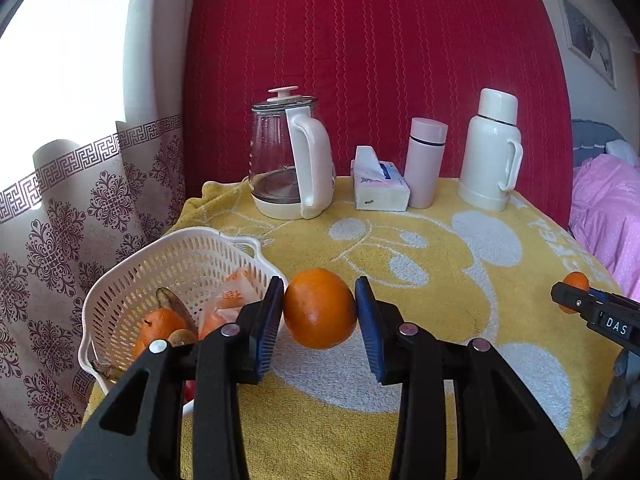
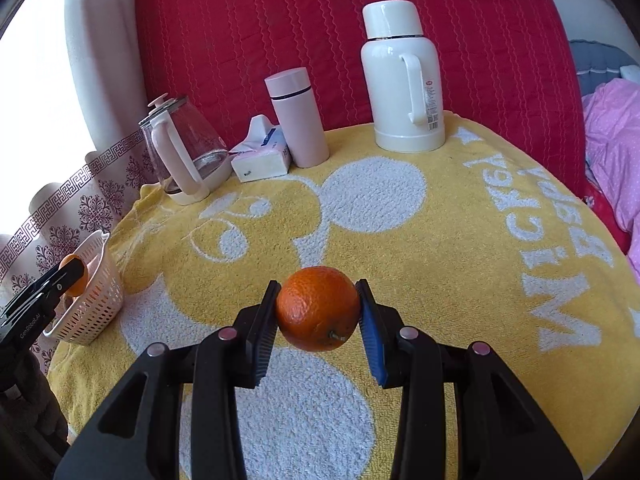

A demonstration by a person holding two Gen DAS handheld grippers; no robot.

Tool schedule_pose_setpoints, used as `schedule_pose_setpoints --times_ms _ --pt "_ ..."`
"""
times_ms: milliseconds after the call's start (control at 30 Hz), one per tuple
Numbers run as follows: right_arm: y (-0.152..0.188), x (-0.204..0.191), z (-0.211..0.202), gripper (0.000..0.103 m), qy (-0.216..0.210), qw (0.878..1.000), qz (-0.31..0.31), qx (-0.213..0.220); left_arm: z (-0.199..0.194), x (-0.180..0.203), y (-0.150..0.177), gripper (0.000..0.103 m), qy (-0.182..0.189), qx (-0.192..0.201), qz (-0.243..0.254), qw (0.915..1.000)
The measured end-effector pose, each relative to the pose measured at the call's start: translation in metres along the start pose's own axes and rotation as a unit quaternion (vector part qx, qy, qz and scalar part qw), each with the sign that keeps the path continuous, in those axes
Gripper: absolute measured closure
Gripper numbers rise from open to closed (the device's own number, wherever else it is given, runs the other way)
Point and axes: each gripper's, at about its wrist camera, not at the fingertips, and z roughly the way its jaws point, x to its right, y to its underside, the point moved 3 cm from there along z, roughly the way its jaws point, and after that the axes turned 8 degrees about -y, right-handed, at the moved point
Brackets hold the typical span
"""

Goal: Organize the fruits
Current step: 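Carry both oranges over the basket with both tools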

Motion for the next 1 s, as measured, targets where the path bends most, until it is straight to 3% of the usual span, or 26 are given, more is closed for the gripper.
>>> schedule_pose_setpoints --times_ms 300,700,1000 --pt "-0.029 -0.076 0.024 0.065 -0.074 0.996 -0.057 -0.01 0.004 -0.048 -0.014 0.065 -0.037 0.005 -0.05 0.998" --pt "-0.035 -0.165 0.063 0.065 -0.151 0.984 -0.095 -0.026 0.016 -0.1 -0.022 0.065 -0.078 -0.001 -0.096 0.9924" --pt "-0.033 -0.201 0.082 0.065 -0.199 0.976 -0.085 -0.036 0.045 -0.16 -0.01 0.065 -0.051 -0.066 -0.197 0.9769"
